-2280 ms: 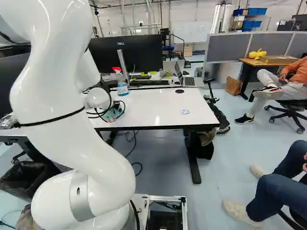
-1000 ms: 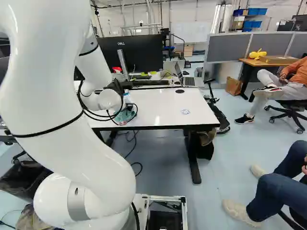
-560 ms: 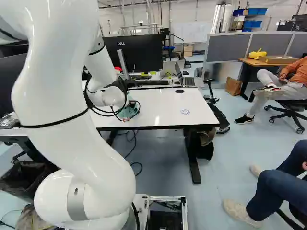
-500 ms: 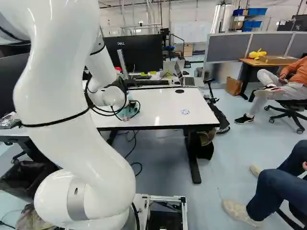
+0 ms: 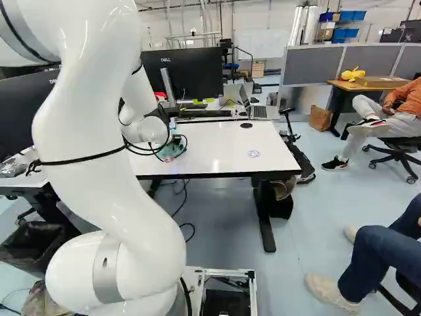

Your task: Clean the table with the green towel

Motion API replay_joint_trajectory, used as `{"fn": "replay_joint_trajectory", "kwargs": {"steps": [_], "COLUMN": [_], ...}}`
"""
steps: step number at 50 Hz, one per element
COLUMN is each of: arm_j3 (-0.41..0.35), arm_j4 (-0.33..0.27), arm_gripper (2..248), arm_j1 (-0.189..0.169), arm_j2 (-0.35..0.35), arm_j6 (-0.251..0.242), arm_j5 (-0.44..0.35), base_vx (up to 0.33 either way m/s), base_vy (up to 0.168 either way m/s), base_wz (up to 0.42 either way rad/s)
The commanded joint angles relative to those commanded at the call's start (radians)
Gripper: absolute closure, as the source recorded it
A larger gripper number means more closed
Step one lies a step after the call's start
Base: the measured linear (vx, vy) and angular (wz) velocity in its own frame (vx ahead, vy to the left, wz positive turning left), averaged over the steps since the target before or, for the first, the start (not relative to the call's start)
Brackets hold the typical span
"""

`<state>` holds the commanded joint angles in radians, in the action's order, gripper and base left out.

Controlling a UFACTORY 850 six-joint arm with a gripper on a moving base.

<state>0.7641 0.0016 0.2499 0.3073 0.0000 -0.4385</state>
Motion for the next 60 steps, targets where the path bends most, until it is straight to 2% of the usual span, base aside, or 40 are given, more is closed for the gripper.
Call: {"fn": "replay_joint_trajectory", "kwargs": {"steps": [28, 47, 60], "arm_j3": [0.023, -0.035, -0.096], "arm_j4": [0.0, 0.0, 0.0], "arm_gripper": [193, 193, 193], "arm_j1": [0.085, 0.135, 0.154], "arm_j2": [0.018, -0.029, -0.08], "arm_j6": [0.0, 0.0, 0.0], "arm_j5": [0.0, 0.0, 0.0], "base_vx": [0.0, 0.0, 0.0], "base_vy": [0.0, 0.0, 0.0], "base_wz": [0.0, 0.0, 0.0]}}
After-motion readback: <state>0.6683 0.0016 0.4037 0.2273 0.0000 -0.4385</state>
